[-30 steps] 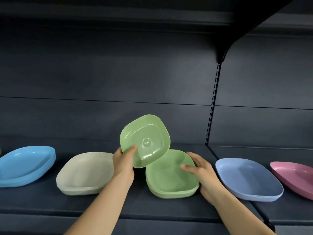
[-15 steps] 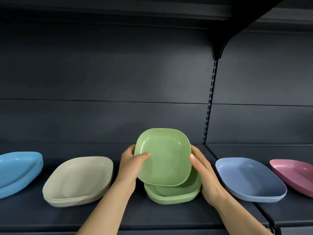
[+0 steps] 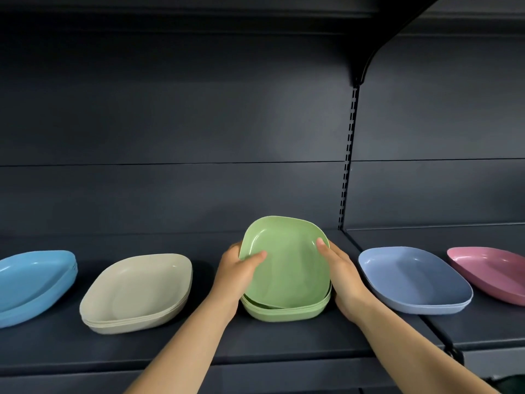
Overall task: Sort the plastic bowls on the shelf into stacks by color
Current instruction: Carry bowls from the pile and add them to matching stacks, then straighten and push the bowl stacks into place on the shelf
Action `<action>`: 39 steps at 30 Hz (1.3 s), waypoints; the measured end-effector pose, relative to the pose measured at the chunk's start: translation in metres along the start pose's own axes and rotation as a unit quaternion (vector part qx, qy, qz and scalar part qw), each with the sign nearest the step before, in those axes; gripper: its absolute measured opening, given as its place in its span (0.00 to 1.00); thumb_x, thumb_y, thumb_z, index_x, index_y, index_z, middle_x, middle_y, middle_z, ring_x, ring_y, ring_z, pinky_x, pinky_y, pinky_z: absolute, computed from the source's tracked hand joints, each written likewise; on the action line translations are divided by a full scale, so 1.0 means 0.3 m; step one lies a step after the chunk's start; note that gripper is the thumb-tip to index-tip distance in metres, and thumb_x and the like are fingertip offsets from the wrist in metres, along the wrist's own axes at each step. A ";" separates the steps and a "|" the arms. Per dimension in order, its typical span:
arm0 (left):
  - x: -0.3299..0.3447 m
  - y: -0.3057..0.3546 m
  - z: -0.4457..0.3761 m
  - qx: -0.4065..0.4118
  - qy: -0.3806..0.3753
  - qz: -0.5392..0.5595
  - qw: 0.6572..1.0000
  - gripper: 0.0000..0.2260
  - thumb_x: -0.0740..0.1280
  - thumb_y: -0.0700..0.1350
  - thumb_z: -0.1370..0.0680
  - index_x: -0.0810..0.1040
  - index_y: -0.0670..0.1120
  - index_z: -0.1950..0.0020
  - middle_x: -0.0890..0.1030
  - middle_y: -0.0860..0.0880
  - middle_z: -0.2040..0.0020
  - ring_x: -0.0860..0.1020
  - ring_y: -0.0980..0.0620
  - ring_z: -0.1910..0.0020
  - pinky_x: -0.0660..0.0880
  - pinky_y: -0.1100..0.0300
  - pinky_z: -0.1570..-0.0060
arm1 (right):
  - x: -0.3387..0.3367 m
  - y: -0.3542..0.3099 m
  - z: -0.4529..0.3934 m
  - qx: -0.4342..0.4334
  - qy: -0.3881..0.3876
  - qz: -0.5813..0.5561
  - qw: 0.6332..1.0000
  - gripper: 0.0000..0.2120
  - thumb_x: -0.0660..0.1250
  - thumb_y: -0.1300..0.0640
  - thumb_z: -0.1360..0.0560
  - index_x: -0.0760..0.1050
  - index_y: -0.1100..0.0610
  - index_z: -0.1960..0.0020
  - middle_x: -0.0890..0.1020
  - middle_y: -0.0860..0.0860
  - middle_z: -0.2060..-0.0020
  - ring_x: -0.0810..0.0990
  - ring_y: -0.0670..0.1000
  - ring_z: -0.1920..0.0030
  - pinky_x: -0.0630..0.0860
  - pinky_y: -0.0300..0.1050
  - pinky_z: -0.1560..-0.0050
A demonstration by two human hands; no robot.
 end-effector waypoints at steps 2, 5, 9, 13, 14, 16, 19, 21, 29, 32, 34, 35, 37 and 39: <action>-0.001 -0.007 -0.004 -0.011 -0.005 0.006 1.000 0.08 0.69 0.40 0.25 0.80 0.46 0.47 0.84 0.49 0.52 0.82 0.50 0.53 0.77 0.58 0.56 | 0.000 0.006 -0.011 0.019 0.002 -0.013 1.000 0.13 0.58 0.52 0.19 0.78 0.49 0.40 0.84 0.45 0.47 0.81 0.46 0.43 0.74 0.46 0.40; 0.001 -0.010 -0.010 -0.017 -0.021 0.026 0.999 0.12 0.69 0.41 0.25 0.79 0.49 0.43 0.84 0.51 0.49 0.81 0.52 0.49 0.77 0.58 0.53 | -0.005 0.012 -0.035 0.021 0.002 -0.022 1.000 0.15 0.59 0.53 0.20 0.74 0.45 0.35 0.81 0.45 0.42 0.79 0.48 0.41 0.71 0.49 0.35; -0.006 -0.015 -0.027 -0.021 -0.014 0.008 1.000 0.21 0.69 0.45 0.25 0.73 0.55 0.33 0.75 0.55 0.38 0.74 0.53 0.39 0.70 0.56 0.37 | -0.011 0.014 -0.054 0.025 0.002 -0.017 1.000 0.15 0.59 0.55 0.20 0.75 0.41 0.37 0.79 0.45 0.40 0.78 0.47 0.40 0.72 0.47 0.36; -0.004 -0.016 -0.026 -0.022 -0.027 -0.013 0.999 0.20 0.68 0.46 0.24 0.73 0.54 0.32 0.73 0.54 0.35 0.70 0.54 0.37 0.67 0.58 0.37 | 0.001 0.022 -0.053 0.050 -0.020 -0.011 0.998 0.13 0.57 0.55 0.19 0.76 0.47 0.38 0.82 0.46 0.44 0.80 0.46 0.44 0.75 0.42 0.45; -0.004 -0.017 -0.023 -0.021 -0.029 -0.017 0.999 0.20 0.68 0.45 0.24 0.73 0.54 0.32 0.73 0.55 0.36 0.71 0.55 0.39 0.66 0.60 0.40 | 0.001 0.024 -0.052 0.055 -0.020 -0.009 0.998 0.14 0.57 0.55 0.19 0.76 0.48 0.37 0.82 0.46 0.44 0.81 0.46 0.45 0.76 0.41 0.47; -0.005 -0.021 -0.020 -0.020 -0.032 -0.027 0.999 0.19 0.67 0.44 0.24 0.73 0.53 0.34 0.75 0.58 0.43 0.73 0.58 0.46 0.68 0.64 0.49 | 0.000 0.026 -0.048 0.058 -0.018 -0.002 0.998 0.13 0.58 0.56 0.19 0.76 0.49 0.38 0.83 0.45 0.48 0.82 0.44 0.48 0.76 0.39 0.52; -0.002 -0.035 -0.025 -0.024 -0.045 -0.054 0.997 0.19 0.67 0.40 0.25 0.72 0.53 0.36 0.77 0.57 0.47 0.76 0.59 0.51 0.71 0.65 0.56 | -0.007 0.033 -0.050 0.064 -0.016 0.023 0.998 0.14 0.59 0.60 0.20 0.77 0.49 0.39 0.84 0.48 0.49 0.82 0.47 0.49 0.77 0.41 0.49; -0.002 -0.044 -0.032 -0.028 -0.050 -0.074 0.996 0.19 0.67 0.38 0.25 0.71 0.54 0.37 0.77 0.54 0.45 0.76 0.56 0.49 0.72 0.63 0.54 | -0.011 0.039 -0.055 0.064 -0.017 0.039 0.997 0.15 0.60 0.62 0.21 0.78 0.48 0.39 0.83 0.51 0.46 0.81 0.51 0.44 0.74 0.48 0.39; -0.003 -0.031 -0.030 -0.012 -0.043 -0.111 0.993 0.18 0.67 0.41 0.24 0.71 0.52 0.36 0.76 0.52 0.40 0.75 0.51 0.44 0.70 0.59 0.48 | -0.006 0.017 -0.046 0.055 -0.003 0.041 0.998 0.14 0.62 0.61 0.21 0.76 0.54 0.37 0.82 0.52 0.45 0.81 0.50 0.46 0.76 0.38 0.50; -0.004 0.020 -0.027 0.057 -0.015 -0.196 0.979 0.21 0.67 0.43 0.24 0.69 0.51 0.32 0.73 0.52 0.34 0.71 0.52 0.36 0.66 0.61 0.42 | -0.041 -0.052 -0.036 -0.021 0.033 0.135 0.990 0.12 0.63 0.60 0.21 0.76 0.57 0.39 0.81 0.49 0.45 0.79 0.46 0.45 0.73 0.34 0.48; 0.010 0.081 -0.016 0.113 -0.005 -0.270 0.956 0.21 0.66 0.45 0.23 0.68 0.52 0.31 0.71 0.52 0.31 0.68 0.54 0.32 0.64 0.62 0.39 | -0.072 -0.119 -0.016 -0.070 0.050 0.218 0.972 0.10 0.65 0.59 0.22 0.78 0.55 0.41 0.81 0.46 0.48 0.79 0.44 0.46 0.72 0.30 0.46; 0.028 0.118 -0.005 0.136 -0.007 -0.309 0.941 0.21 0.66 0.46 0.23 0.68 0.53 0.31 0.70 0.52 0.31 0.67 0.54 0.31 0.63 0.62 0.39 | -0.090 -0.157 -0.001 -0.088 0.052 0.269 0.958 0.10 0.65 0.58 0.23 0.78 0.54 0.42 0.81 0.46 0.48 0.78 0.43 0.47 0.71 0.27 0.49; 0.081 0.189 0.022 0.178 -0.030 -0.390 0.903 0.22 0.64 0.50 0.23 0.65 0.54 0.30 0.67 0.54 0.29 0.64 0.54 0.29 0.62 0.60 0.36 | -0.131 -0.228 0.022 -0.127 0.048 0.362 0.922 0.12 0.67 0.56 0.23 0.77 0.55 0.41 0.80 0.48 0.44 0.77 0.46 0.44 0.70 0.29 0.47; 0.177 0.260 0.063 0.215 -0.071 -0.476 0.850 0.24 0.63 0.52 0.22 0.62 0.52 0.27 0.63 0.54 0.27 0.60 0.53 0.27 0.60 0.58 0.33 | -0.192 -0.301 0.056 -0.164 0.027 0.466 0.869 0.16 0.67 0.52 0.24 0.75 0.55 0.37 0.76 0.49 0.38 0.73 0.50 0.38 0.68 0.38 0.39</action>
Point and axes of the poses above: each hand's wrist, its own z-axis away from the middle knuckle, its own x-axis out of the palm, y = z × x, the point moved 6 cm from there along -z, towards the middle knuckle
